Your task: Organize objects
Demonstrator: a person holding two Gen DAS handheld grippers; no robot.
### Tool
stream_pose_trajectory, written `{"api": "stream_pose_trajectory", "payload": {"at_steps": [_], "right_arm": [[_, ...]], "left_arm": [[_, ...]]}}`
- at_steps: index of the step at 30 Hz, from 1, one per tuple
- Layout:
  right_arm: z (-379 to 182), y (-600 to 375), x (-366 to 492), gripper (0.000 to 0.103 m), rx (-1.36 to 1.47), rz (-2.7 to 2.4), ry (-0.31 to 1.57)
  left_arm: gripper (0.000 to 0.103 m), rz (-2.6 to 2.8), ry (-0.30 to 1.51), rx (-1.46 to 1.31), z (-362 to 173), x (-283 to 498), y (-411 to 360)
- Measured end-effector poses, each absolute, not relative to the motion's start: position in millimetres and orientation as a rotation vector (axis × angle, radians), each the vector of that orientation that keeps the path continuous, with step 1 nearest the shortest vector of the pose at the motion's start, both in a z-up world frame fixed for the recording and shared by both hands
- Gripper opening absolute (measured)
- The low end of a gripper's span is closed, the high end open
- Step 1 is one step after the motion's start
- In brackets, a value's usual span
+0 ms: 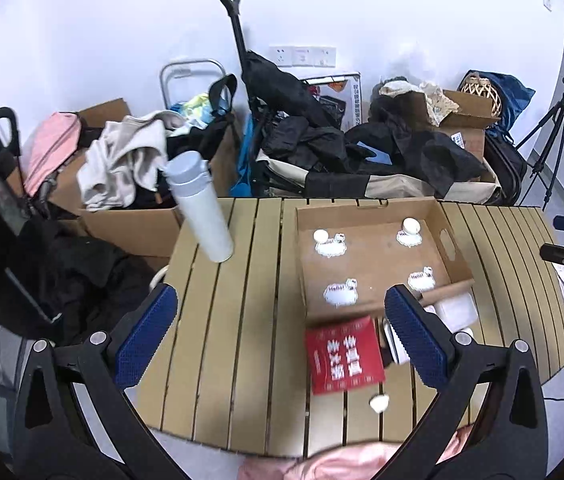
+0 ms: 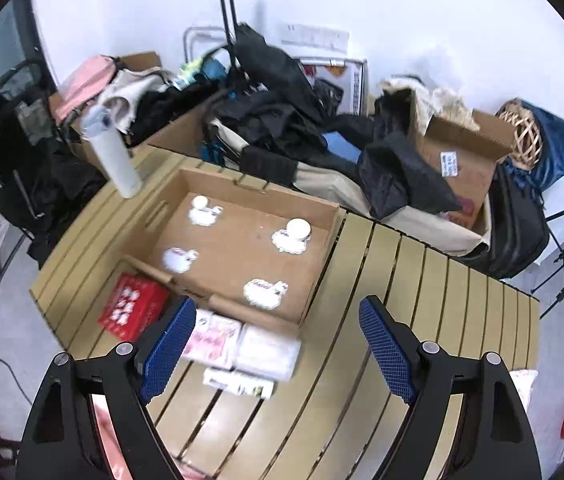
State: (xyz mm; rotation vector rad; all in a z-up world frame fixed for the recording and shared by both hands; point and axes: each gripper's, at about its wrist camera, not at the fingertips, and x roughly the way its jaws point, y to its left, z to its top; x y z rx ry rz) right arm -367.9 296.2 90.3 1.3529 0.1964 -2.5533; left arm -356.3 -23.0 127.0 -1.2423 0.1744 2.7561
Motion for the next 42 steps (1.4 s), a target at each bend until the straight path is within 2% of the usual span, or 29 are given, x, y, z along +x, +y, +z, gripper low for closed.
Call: {"api": "stream_pose_trajectory", "payload": {"at_steps": [4, 11, 16, 21, 28, 34, 42], "right_arm": [[109.6, 292.5, -331.0, 0.087, 1.283, -2.578, 0.192], [114.8, 293.5, -236.1, 0.087, 1.124, -2.66, 0.178], [95.4, 301.0, -131.9, 0.087, 0.98, -2.636, 0.018], [58.7, 297.2, -62.2, 0.087, 1.0, -2.559, -0.036], [40.5, 294.0, -51.4, 0.087, 1.057, -2.573, -0.036], [31.5, 299.4, -53.7, 0.087, 1.059, -2.662, -0.036], [-26.2, 258.5, -134.1, 0.085, 1.149, -2.531, -0.017]], "left_arm": [[0.103, 2.775, 0.149, -1.211, 135.6, -317.1, -24.7], [0.103, 2.783, 0.141, -1.107, 112.5, -214.5, -28.2], [0.103, 2.892, 0.094, -1.012, 79.8, -121.1, -35.5], [0.103, 2.906, -0.093, -1.016, 56.3, -61.1, -52.5], [0.103, 2.962, -0.053, -1.091, 41.5, -63.8, -53.3], [0.103, 2.857, -0.072, -1.147, 7.9, -82.7, -46.2], [0.103, 2.786, 0.003, -1.18, -45.0, -198.1, -32.8]]}}
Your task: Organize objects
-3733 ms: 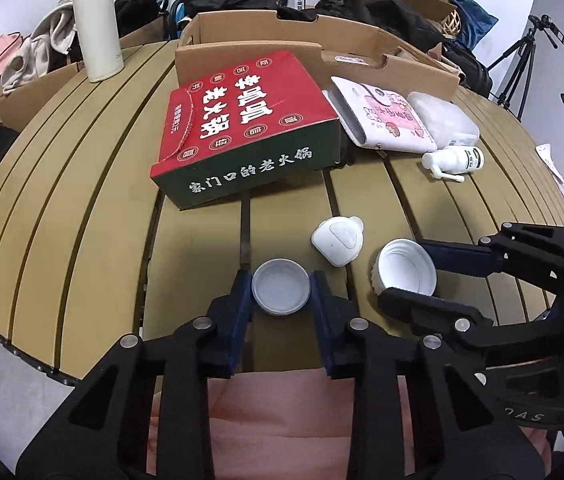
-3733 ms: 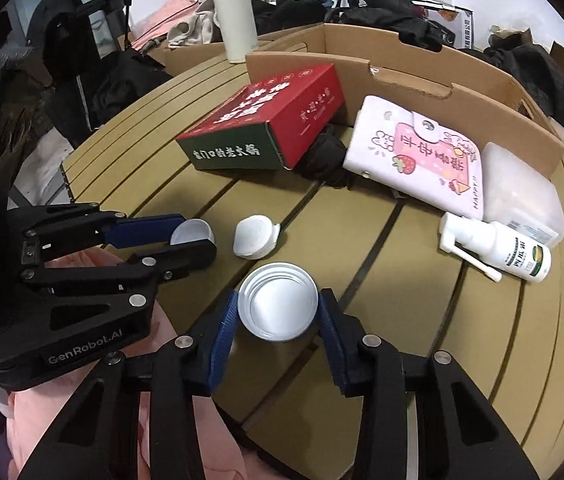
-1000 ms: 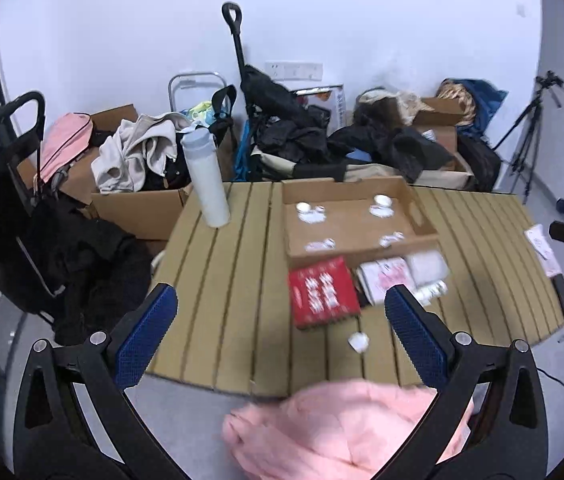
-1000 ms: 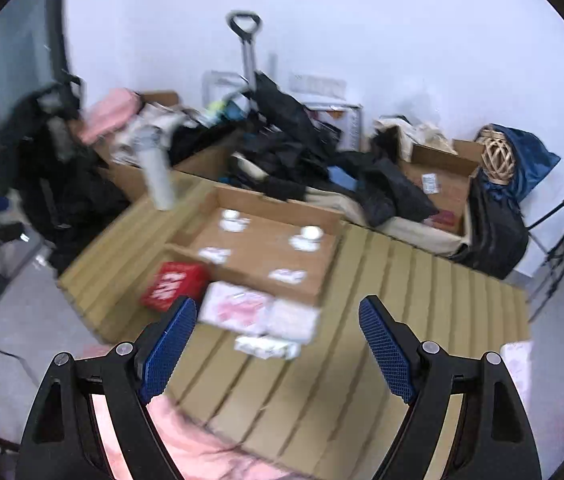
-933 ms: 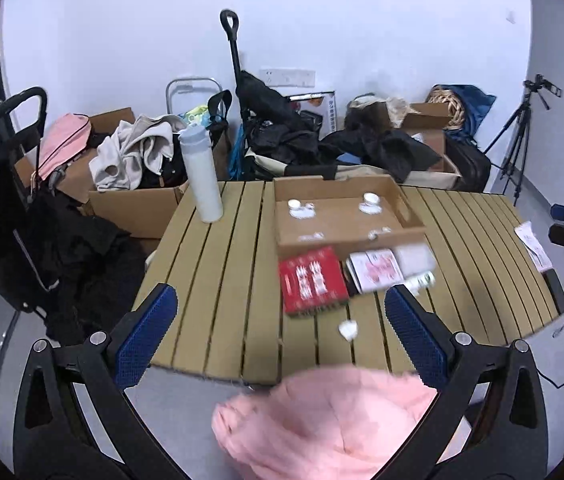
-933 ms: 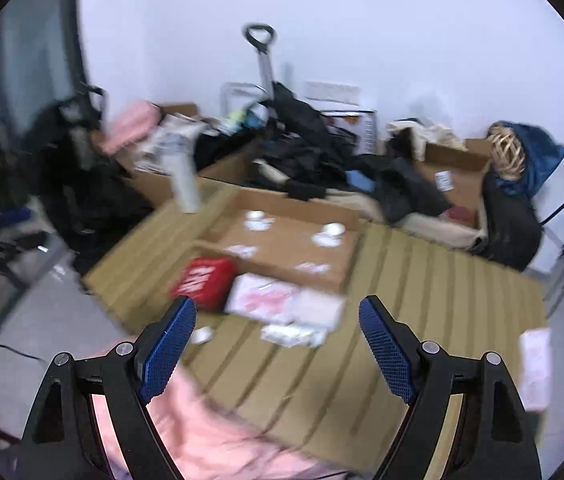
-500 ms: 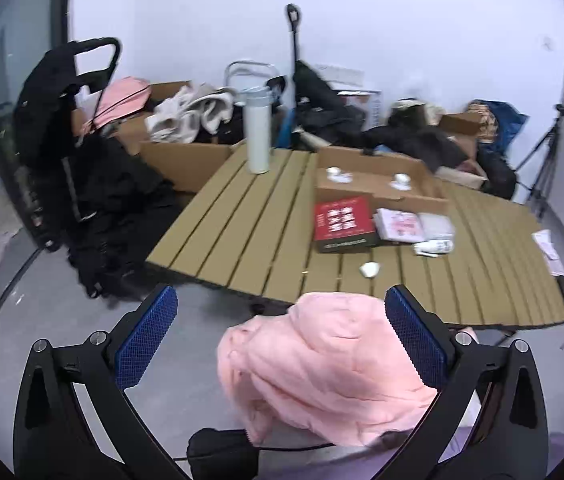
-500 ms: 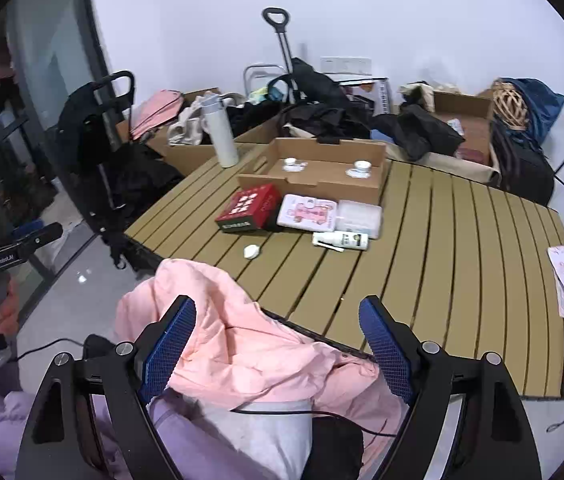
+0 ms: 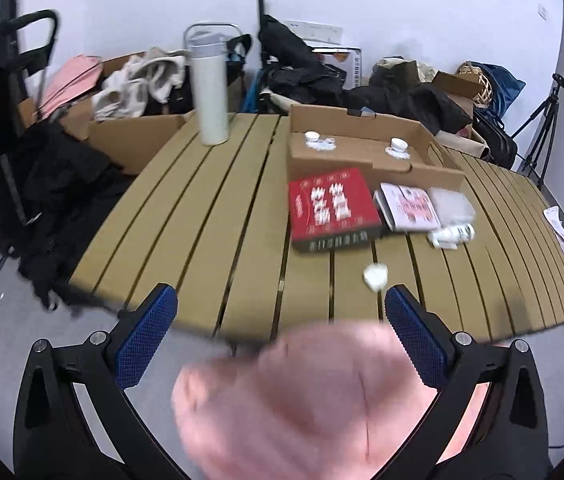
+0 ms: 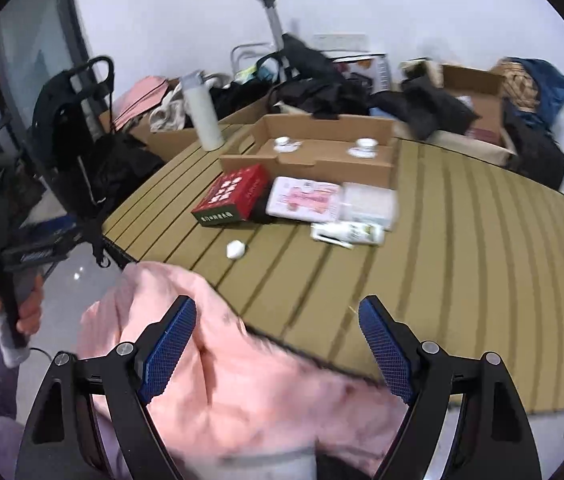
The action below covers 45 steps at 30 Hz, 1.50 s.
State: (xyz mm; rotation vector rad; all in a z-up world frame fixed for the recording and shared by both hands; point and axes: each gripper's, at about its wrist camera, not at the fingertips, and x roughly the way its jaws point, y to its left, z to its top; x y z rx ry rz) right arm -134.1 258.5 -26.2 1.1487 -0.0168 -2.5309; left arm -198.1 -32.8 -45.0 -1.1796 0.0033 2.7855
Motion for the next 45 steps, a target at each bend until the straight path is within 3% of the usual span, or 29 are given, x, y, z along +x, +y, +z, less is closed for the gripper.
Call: {"api": "stream_pose_trajectory", "payload": {"at_steps": [3, 6, 9, 11, 13, 15, 17, 19, 25, 33, 38, 45], "right_arm": [[-46.2, 227.7, -182.1, 0.065, 1.168, -2.485, -0.002], [-68.0, 199.7, -234.5, 0.058, 1.201, -2.453, -0.035], [-88.7, 175.9, -281.0, 0.048, 1.246, -2.398, -0.098], [-101.0, 160.5, -309.3, 0.045, 1.26, -2.376, -0.121], [-110.2, 150.5, -326.1, 0.041, 1.271, -2.361, -0.138], [-123.8, 142.7, -343.6, 0.038, 1.305, -2.325, -0.191], [-132.5, 138.6, -352.5, 0.038, 1.324, -2.307, -0.223], [-141.6, 132.6, -358.2, 0.037, 1.335, -2.27, -0.226], [-140.9, 124.5, -356.1, 0.032, 1.368, -2.256, -0.224], [-53.2, 135.6, -256.5, 0.032, 1.166, -2.336, -0.195], [-33.6, 155.6, -181.5, 0.032, 1.11, -2.367, -0.209], [-17.2, 178.5, -164.1, 0.032, 1.044, -2.435, -0.239]], "left_arm": [[0.102, 2.723, 0.017, -1.184, -64.2, -255.1, -26.2], [0.1, 2.642, -0.038, -1.284, -90.7, -303.2, -24.2], [0.087, 2.588, -0.104, -1.36, -117.0, -337.4, -25.4], [0.073, 2.538, -0.165, -1.385, -134.2, -351.9, -29.5], [0.072, 2.495, -0.236, -1.394, -144.8, -358.5, -35.6], [0.066, 2.432, -0.339, -1.363, -150.4, -361.5, -45.7], [0.046, 2.405, -0.375, -1.324, -150.8, -361.1, -54.0], [0.037, 2.391, -0.379, -1.342, -154.3, -360.9, -56.1], [0.031, 2.442, -0.453, -1.327, -132.3, -345.0, -65.5], [0.031, 2.511, -0.415, -1.165, -42.4, -246.9, -52.1], [0.031, 2.542, -0.364, -1.114, -24.5, -189.1, -32.5], [0.031, 2.523, -0.307, -1.091, -9.4, -179.6, -9.7]]}}
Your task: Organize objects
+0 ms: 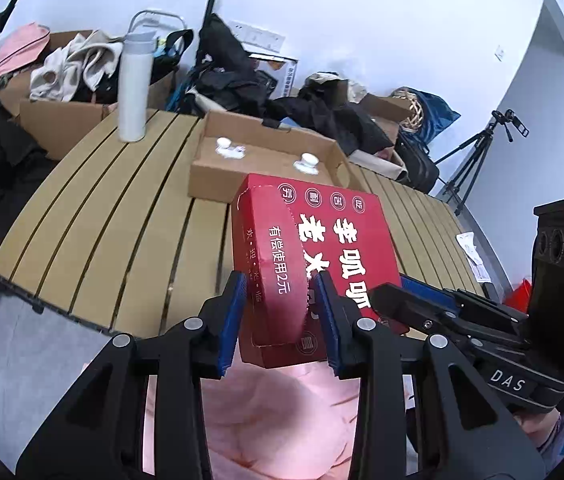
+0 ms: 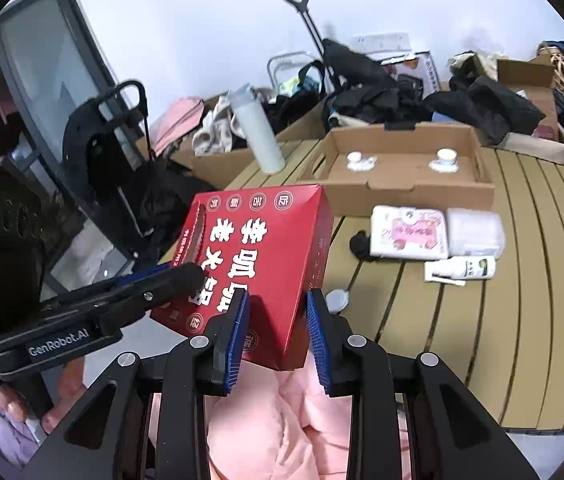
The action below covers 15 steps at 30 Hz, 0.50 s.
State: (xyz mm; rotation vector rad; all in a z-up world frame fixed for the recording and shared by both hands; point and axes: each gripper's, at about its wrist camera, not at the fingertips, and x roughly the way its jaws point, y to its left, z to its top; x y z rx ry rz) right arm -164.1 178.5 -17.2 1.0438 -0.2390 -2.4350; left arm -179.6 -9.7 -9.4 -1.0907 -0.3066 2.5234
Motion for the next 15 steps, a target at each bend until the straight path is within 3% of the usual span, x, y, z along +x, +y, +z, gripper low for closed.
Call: {"api": "stream_pose_trajectory", "payload": {"at_steps": [7, 15], "right_arm": [[-0.8, 191.3, -210.3, 0.032, 1.012, -2.469, -0.254], [1.9, 195.9, -361.7, 0.032, 1.081, -2.452, -0.332]], "left_arm": [[0.031, 2.526, -0.213, -1.074, 11.8, -247.6, 8.1], [0.031, 2.485, -0.175, -1.202, -1.2, -403.1, 24.9]]}}
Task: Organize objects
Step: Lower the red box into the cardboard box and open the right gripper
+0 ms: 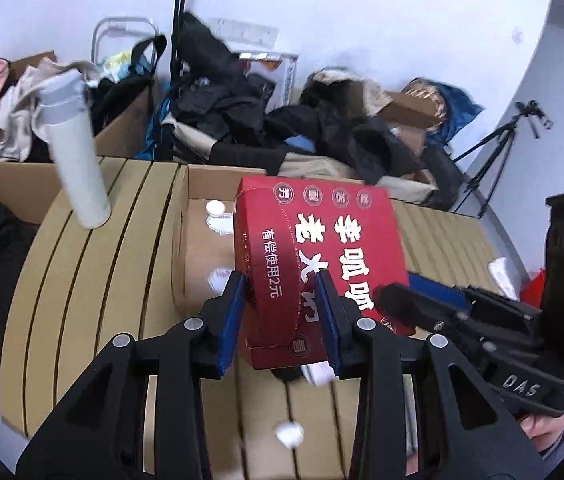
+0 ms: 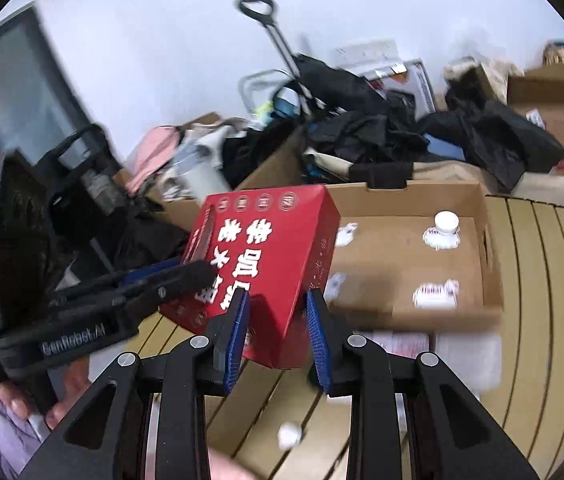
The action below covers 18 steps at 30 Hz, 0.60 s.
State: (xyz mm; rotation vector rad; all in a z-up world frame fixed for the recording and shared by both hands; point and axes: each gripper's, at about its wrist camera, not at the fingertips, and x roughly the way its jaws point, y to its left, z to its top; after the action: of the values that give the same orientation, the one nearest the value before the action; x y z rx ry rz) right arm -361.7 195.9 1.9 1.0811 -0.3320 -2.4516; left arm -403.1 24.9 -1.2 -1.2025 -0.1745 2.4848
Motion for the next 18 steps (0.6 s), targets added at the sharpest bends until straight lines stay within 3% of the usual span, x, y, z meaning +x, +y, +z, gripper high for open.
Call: {"api": "stream_pose_trajectory", "payload": {"at_steps": [8, 14, 18], "right_arm": [[-75.2, 177.7, -471.2, 0.032, 1.309, -2.391, -0.344], [-114.6, 159.0, -485.1, 0.032, 1.387, -2.387, -0.278], [-118.8, 163.1, -487.3, 0.032, 1.382, -2.374, -0.323]], "left_arm": [[0.032, 2.449, -0.157, -1.432, -77.9, -501.0, 26.0], [0.033, 2.523, 0.005, -1.455, -102.0, -494.6, 27.9], [0.038, 2.472, -0.008, -1.504, -94.4, -487.6, 21.2]]}}
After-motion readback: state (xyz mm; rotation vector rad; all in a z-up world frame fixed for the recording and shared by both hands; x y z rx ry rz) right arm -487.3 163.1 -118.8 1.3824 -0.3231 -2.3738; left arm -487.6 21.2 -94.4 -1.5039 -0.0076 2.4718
